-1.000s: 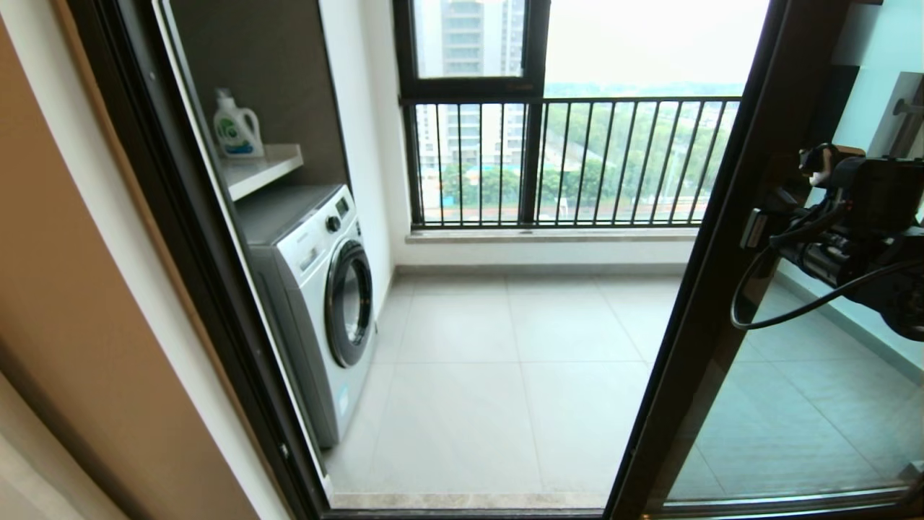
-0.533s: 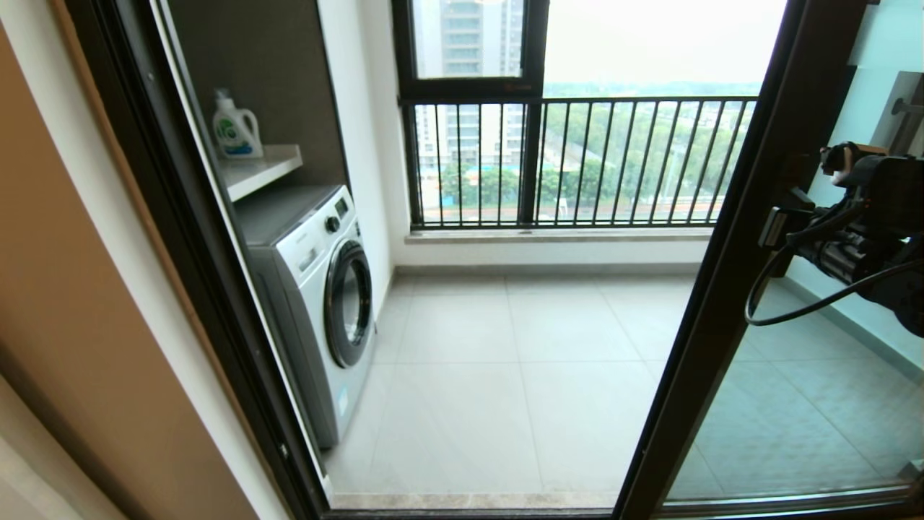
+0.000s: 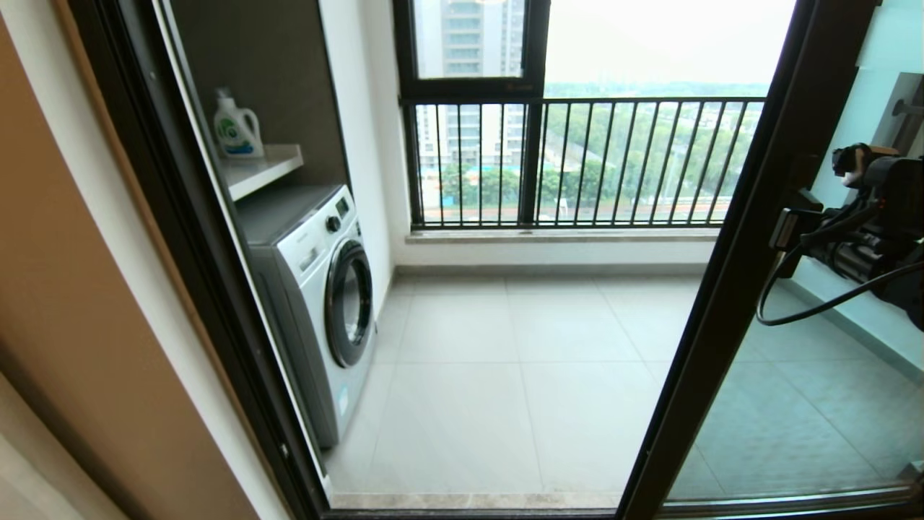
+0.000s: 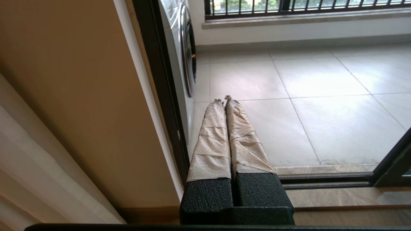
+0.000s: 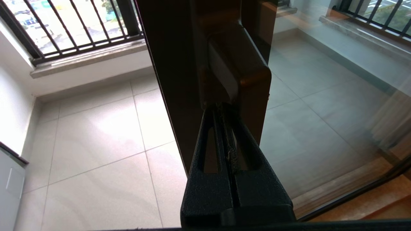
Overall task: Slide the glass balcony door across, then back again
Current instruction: Open the slid door
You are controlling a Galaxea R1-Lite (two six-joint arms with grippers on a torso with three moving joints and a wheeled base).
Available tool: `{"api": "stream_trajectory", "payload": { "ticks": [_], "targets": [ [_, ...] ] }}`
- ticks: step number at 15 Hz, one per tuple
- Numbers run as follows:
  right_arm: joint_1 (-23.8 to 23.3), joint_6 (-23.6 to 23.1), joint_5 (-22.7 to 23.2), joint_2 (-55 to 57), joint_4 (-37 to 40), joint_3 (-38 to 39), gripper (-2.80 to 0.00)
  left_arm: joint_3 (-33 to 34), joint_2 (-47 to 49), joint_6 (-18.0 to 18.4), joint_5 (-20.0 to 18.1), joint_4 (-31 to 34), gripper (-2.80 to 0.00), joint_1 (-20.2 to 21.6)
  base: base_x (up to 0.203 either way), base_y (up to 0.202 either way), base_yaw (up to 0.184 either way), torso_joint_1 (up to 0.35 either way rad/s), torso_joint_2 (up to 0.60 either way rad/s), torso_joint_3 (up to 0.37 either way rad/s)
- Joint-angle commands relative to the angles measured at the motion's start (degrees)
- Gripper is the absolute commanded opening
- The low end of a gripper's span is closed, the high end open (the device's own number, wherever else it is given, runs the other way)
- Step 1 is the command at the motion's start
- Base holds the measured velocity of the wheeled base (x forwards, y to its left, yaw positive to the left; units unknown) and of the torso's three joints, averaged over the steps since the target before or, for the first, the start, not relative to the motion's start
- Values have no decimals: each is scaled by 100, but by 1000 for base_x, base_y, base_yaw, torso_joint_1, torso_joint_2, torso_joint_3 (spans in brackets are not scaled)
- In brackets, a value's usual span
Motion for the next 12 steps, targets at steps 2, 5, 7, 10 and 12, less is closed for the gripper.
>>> {"api": "stream_trajectory", "payload": {
  "ticks": [2,5,7,10,12],
  "targets": [
    [-23,-5,-39,21,-15,21,-280,0,9,3,-1,1,-280,-2,0,0,0,0,0,0],
    [-23,-5,-39,21,-15,13,-280,0,9,3,-1,1,-280,-2,0,0,0,0,0,0],
    [-15,-5,-39,16,-15,13,-280,0,9,3,-1,1,-280,6,0,0,0,0,0,0],
    [-23,-2,-39,21,-15,13,-280,0,9,3,-1,1,-280,7,0,0,0,0,0,0],
    [-23,-5,-39,12,-15,22,-280,0,9,3,-1,1,-280,-2,0,0,0,0,0,0]
  ]
}}
